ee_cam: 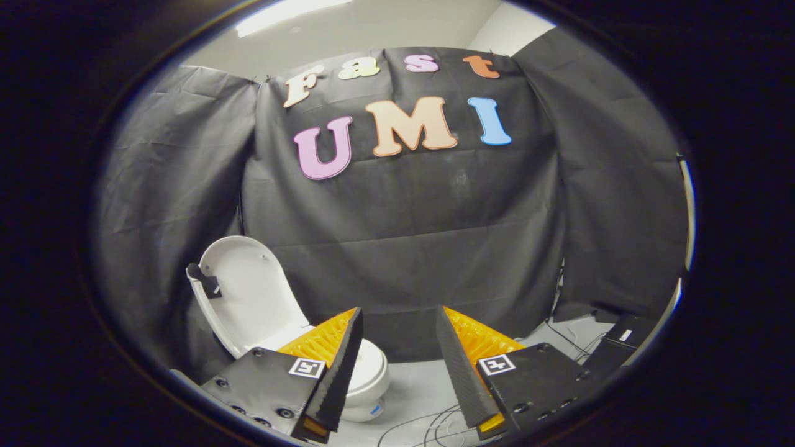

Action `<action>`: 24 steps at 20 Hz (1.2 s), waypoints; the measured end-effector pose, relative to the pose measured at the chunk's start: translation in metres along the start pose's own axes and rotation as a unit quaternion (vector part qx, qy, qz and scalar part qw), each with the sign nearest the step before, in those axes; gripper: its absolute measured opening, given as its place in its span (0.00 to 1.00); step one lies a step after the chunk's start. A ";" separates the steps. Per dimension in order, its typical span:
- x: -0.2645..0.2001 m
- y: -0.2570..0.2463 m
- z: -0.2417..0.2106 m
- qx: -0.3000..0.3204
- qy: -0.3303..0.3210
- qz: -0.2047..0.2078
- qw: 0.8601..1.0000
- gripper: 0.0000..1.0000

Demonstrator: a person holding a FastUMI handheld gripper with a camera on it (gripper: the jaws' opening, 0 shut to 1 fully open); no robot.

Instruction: Open the toilet lid.

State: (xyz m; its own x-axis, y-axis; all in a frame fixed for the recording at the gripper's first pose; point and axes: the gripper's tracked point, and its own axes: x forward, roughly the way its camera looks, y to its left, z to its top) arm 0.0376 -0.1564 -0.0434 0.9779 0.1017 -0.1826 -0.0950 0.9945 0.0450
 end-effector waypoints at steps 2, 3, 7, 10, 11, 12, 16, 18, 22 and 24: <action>0.001 -0.009 -0.004 -0.005 0.013 -0.004 1.000 0.75; 0.001 -0.011 -0.008 -0.006 0.023 -0.007 1.000 0.75; 0.011 -0.008 0.014 0.011 -0.013 0.011 1.000 0.75; 0.032 -0.006 0.026 0.032 -0.036 0.028 0.998 0.75; 0.039 -0.005 0.026 0.034 -0.033 0.036 0.998 0.75; 0.045 -0.002 0.025 0.036 -0.027 0.046 0.998 0.75; 0.053 -0.002 0.007 0.030 0.026 0.065 0.997 0.75; 0.042 0.004 -0.001 0.015 0.050 0.076 0.996 0.75; 0.021 -0.007 -0.009 -0.003 0.070 0.049 0.996 0.75; 0.013 -0.009 -0.008 -0.006 0.069 0.044 0.997 0.75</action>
State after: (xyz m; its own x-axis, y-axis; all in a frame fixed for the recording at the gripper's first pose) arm 0.0500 -0.1640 -0.0546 0.9313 0.1897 -0.3111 -0.1815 0.9818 0.0553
